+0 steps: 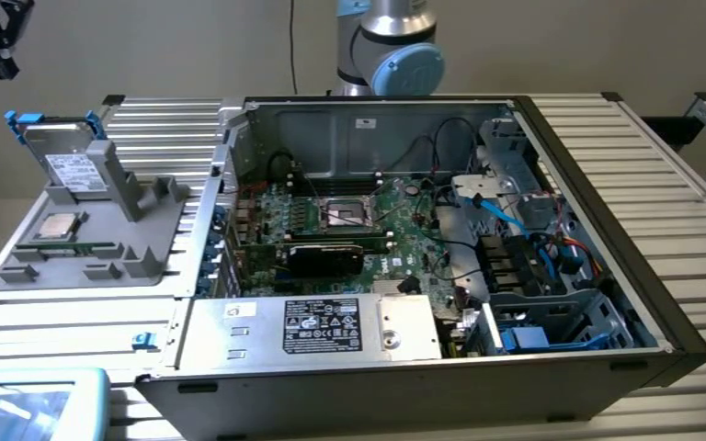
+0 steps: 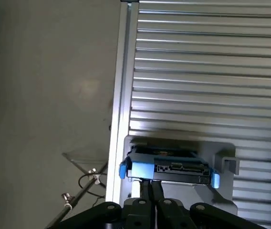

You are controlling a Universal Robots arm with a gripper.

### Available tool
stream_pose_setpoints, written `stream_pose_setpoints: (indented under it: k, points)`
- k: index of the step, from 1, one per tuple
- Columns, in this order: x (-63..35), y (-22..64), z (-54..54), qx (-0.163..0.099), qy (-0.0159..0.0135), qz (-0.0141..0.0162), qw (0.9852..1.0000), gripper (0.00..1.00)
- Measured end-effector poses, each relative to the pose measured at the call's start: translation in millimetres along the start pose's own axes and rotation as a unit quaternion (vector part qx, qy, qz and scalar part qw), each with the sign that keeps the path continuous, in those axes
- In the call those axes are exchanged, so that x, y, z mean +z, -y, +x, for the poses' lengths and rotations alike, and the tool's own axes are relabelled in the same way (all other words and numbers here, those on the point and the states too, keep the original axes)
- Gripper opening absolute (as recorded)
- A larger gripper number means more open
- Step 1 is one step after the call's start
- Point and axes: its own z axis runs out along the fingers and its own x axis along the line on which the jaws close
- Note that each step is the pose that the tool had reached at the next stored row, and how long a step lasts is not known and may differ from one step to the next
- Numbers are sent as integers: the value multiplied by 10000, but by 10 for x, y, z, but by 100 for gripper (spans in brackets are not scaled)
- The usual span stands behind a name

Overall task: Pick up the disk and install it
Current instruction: 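Pick up the disk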

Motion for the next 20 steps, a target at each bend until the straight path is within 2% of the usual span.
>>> stream_pose_setpoints:
  k: [4, 5, 8, 10, 15, 20]
  points:
    - [0, 0, 0, -370, 0, 25, 9993, 11]
    - [0, 0, 0, -460, 10, 32, 9989, 11]
    - [0, 0, -1, -726, 68, 56, 9973, 11]
    - [1, 0, -1, -905, 86, 69, 9958, 11]
    - [1, 0, 0, -1360, 77, 93, 9906, 11]
    - [2, 0, 0, -1805, 62, 116, 9835, 11]
